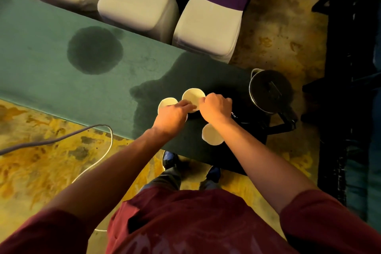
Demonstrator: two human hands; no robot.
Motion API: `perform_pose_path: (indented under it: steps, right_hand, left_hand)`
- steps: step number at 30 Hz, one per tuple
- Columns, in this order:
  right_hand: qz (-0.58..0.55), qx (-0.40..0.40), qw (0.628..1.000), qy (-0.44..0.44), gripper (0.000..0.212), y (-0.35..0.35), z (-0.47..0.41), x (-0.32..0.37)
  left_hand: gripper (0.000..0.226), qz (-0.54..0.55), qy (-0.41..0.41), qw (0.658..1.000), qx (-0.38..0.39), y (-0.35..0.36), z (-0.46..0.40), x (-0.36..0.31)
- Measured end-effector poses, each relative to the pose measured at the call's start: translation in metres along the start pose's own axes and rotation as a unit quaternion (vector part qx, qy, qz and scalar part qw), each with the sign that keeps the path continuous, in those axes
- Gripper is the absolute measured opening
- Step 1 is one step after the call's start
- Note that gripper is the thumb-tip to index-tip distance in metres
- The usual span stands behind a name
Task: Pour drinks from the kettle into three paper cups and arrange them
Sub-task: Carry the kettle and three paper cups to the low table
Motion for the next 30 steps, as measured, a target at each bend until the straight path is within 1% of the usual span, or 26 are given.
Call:
perform_pose_path:
  steps: [3,7,10,13,15,17,22,24,26,28,30]
  right_hand:
    - [0.01,0.0,1.0,0.029,0.041,0.005,-0.007,-0.005]
    - [-0.004,0.012,0.999,0.051,0.041,0.013,-0.011,-0.011]
    - [-0.055,0.028,0.994,0.085,0.046,0.014,-0.011,-0.018]
    - [-0.086,0.028,0.992,0.086,0.056,0.015,-0.009,-0.024]
    - [-0.097,0.019,0.992,0.081,0.059,0.012,-0.007,-0.026]
    - [-0.111,0.009,0.991,0.078,0.058,0.007,-0.004,-0.03]
    - [-0.127,-0.035,0.99,0.047,0.059,-0.016,0.011,-0.033]
    - [-0.153,-0.052,0.986,0.029,0.058,-0.026,0.02,-0.034]
    - [-0.22,-0.071,0.973,0.008,0.057,-0.038,0.031,-0.038]
    - [-0.28,-0.107,0.954,-0.019,0.054,-0.056,0.044,-0.042]
    - [-0.327,-0.144,0.932,-0.053,0.048,-0.075,0.06,-0.05]
  left_hand:
    - [0.056,-0.019,-0.004,0.999,-0.029,0.002,0.008,0.004]
    - [0.053,-0.039,-0.006,0.998,-0.044,0.008,0.016,0.005]
    - [0.041,-0.046,-0.018,0.999,-0.022,0.012,0.019,0.008]
    - [0.03,-0.069,0.004,0.997,0.013,0.022,0.022,0.008]
    - [0.031,-0.115,0.016,0.992,0.047,0.031,0.021,0.005]
    - [0.033,-0.147,0.022,0.987,0.066,0.036,0.021,0.003]
    - [0.046,-0.14,0.024,0.988,0.061,0.029,0.024,0.004]
    - [0.051,-0.14,0.031,0.988,0.063,0.023,0.031,0.001]
    - [0.056,-0.145,0.051,0.987,0.048,0.017,0.041,-0.003]
    - [0.061,-0.149,0.075,0.986,0.02,0.01,0.049,-0.008]
    - [0.063,-0.14,0.081,0.987,-0.002,0.002,0.052,-0.013]
Point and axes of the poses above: each hand's wrist, its own z-axis away from the middle knuckle, its own y-axis out of the palm, x = y × z, the point moved 5 cm from there along -z, towards the middle knuckle, and after that the axes turned 3 degrees about -z, right-handed, at the moved point
